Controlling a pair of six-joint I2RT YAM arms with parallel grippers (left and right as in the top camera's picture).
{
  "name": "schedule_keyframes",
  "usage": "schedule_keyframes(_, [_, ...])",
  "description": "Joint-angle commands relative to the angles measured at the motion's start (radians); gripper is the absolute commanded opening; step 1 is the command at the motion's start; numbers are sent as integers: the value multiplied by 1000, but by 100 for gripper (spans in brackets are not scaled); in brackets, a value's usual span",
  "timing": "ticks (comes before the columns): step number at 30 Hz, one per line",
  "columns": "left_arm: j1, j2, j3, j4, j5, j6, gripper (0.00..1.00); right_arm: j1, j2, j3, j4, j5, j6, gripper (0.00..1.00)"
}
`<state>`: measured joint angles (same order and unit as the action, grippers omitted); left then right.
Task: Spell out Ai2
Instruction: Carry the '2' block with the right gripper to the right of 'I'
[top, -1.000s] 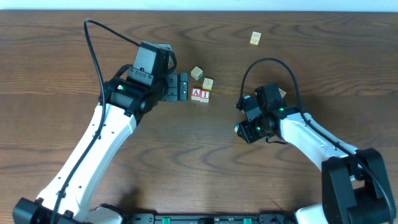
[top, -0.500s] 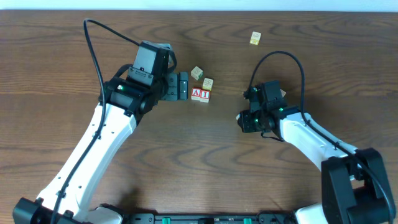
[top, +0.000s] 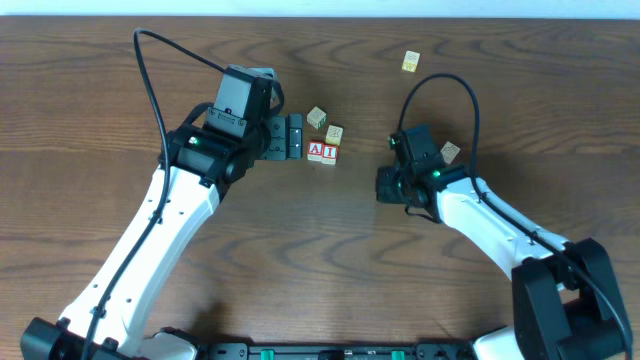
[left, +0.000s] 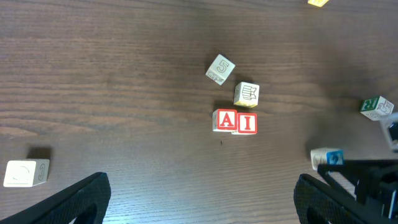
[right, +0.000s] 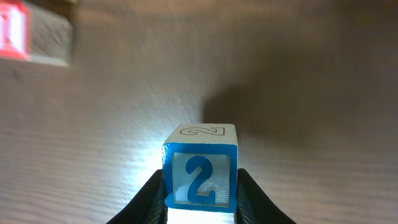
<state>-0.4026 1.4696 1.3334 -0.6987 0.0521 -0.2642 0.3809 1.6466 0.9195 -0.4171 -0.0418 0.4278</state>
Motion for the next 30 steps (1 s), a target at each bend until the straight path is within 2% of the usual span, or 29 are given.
schedule_keyframes(1, [3,-12,6,3,-11,11,95,16,29,68,-3,38,29,20])
schedule_keyframes(15, [3,-12,6,5,-38,11,95,55,249,288,-47,19,55,19])
schedule_keyframes(22, [3,-12,6,17,-41,11,95,57,258,310,-48,-49,154,20])
schedule_keyframes(30, [3,-12,6,37,-41,11,95,61,265,310,-43,-37,163,21])
